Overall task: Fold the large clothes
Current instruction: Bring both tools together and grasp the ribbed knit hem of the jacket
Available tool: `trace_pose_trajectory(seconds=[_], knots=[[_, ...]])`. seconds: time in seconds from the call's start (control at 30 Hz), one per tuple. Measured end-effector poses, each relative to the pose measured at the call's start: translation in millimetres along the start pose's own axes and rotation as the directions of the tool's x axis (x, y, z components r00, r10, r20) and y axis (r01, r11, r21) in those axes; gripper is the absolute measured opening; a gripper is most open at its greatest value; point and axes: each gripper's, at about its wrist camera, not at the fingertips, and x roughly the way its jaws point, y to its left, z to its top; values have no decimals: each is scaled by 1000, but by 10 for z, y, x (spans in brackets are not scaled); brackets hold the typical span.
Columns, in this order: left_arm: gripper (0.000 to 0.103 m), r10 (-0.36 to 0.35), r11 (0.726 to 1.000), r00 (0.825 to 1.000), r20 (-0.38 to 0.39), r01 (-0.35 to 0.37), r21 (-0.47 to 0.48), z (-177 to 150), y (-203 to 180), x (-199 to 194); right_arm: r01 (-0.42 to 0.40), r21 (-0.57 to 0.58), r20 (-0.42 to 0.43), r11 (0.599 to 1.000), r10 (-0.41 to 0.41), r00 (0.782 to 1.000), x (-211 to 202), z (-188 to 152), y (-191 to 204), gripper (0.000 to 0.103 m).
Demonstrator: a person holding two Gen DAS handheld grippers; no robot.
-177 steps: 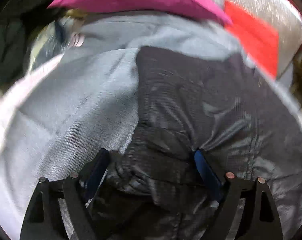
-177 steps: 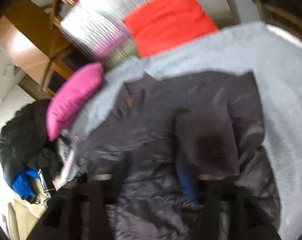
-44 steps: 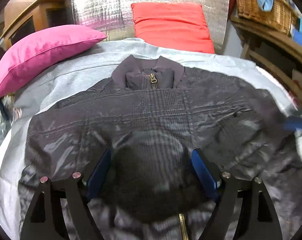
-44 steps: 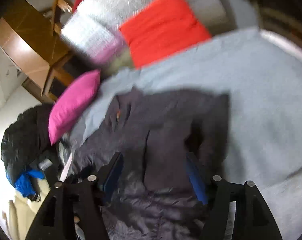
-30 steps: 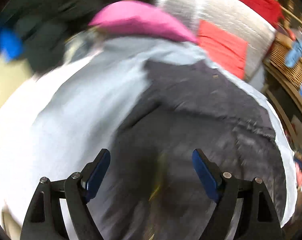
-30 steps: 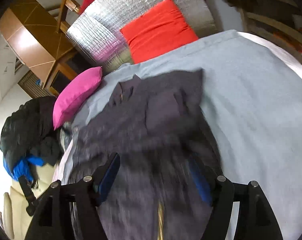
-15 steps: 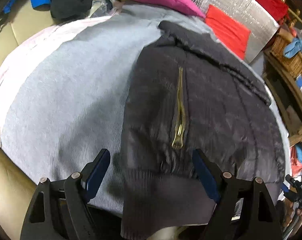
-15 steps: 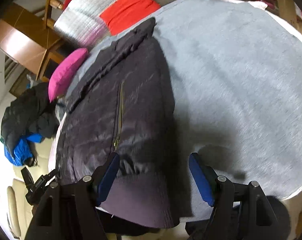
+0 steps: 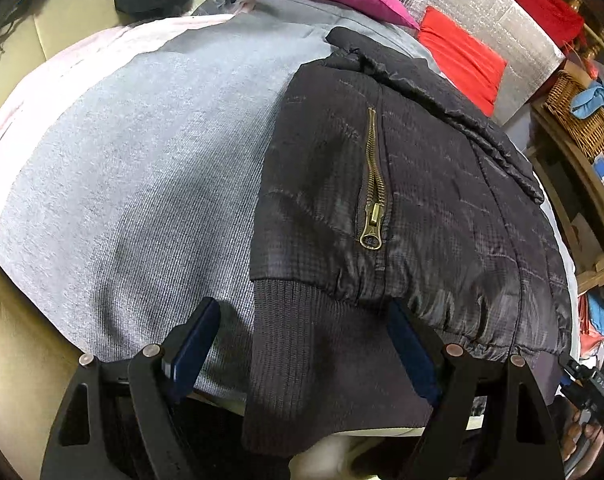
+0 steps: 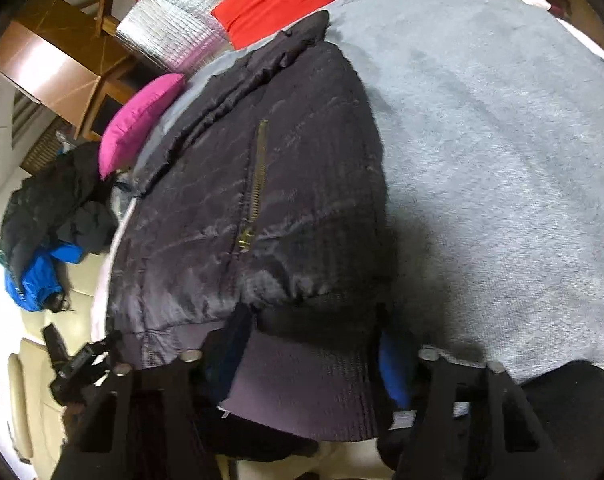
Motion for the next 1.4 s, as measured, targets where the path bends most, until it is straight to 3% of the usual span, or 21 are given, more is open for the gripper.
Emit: trace_pose_trajectory(seconds=[0.13, 0.2, 0.27, 0.37, 0.43, 0.5, 0.6, 0.63, 0.67, 0.73, 0.77, 0.87, 1.03, 1.23, 1.37, 1.4], knots=[[78, -3, 1000, 1000, 6, 2, 12, -27, -7, -36, 52, -17, -1, 998, -52, 999, -13, 0, 4, 39], [60, -25, 999, 1000, 5, 25, 32, -42, -22, -53, 70, -35, 0, 997, -70, 998, -25, -1, 34, 34], [54, -31, 998, 1000, 7, 30, 46, -53, -47, -80, 91, -57, 5, 994, -91, 996, -45, -10, 88, 32], [54, -37, 998, 999, 8, 37, 42, -60, -41, -92, 113, -75, 8, 991, -112, 994, -64, -14, 128, 31], [60, -46, 999, 999, -7, 46, 24, -49, -19, -85, 109, -57, -1, 992, -109, 994, -46, -12, 90, 44], [70, -48, 999, 999, -9, 48, -2, -33, 14, -82, 85, -26, -9, 996, -85, 996, -35, -26, 38, 70], [69, -44, 999, 999, -4, 43, -7, -29, 49, -84, 97, -52, 0, 994, -97, 995, -32, -57, 88, 69], [64, -32, 999, 999, -2, 32, 9, -32, 38, -88, 98, -62, -4, 993, -98, 995, -17, -68, 109, 59], [48, -40, 999, 999, -4, 40, 25, -19, 15, -80, 98, -66, -9, 993, -99, 995, 1, -74, 122, 48], [31, -37, 998, 999, 1, 37, 50, -30, -62, -119, 122, -64, -21, 990, -124, 992, 30, -71, 108, 22], [8, 3, 998, 1000, 8, -4, 60, -20, -69, -149, 103, -56, -31, 993, -105, 994, 28, -59, 91, 16], [8, -57, 998, 998, 16, 57, 2, 8, 41, -286, 82, -68, -33, 994, -85, 996, -53, -41, 127, 15], [8, -93, 994, 994, 58, 90, 58, -85, 19, -629, -5, -63, 10, 998, 5, 1000, -396, 7, 208, 14], [11, -54, 998, 998, 12, 54, 32, -135, 49, -441, -38, -17, -20, 999, 38, 999, -362, 17, 31, 17], [29, -49, 998, 999, -4, 48, -28, -59, 69, -323, -65, 29, -12, 997, 65, 998, -280, 29, -92, 28], [40, -42, 999, 999, 4, 42, -28, -44, 66, -317, -63, 31, 4, 998, 63, 998, -285, 36, -106, 43]])
